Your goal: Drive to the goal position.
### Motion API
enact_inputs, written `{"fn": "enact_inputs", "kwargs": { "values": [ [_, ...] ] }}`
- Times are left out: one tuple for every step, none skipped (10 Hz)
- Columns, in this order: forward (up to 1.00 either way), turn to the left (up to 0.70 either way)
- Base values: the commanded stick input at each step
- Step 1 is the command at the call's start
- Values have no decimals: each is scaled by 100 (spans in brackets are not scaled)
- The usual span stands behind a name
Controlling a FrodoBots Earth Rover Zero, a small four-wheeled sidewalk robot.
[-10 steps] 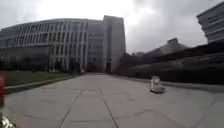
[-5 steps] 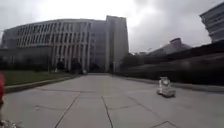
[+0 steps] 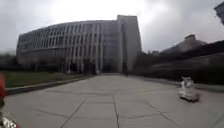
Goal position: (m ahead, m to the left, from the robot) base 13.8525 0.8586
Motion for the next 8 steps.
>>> {"fn": "enact_inputs", "kwargs": {
  "values": [
    [70, 26],
    [70, 21],
    [70, 15],
    [70, 9],
    [70, 3],
    [70, 0],
    [70, -1],
    [70, -10]
  ]
}}
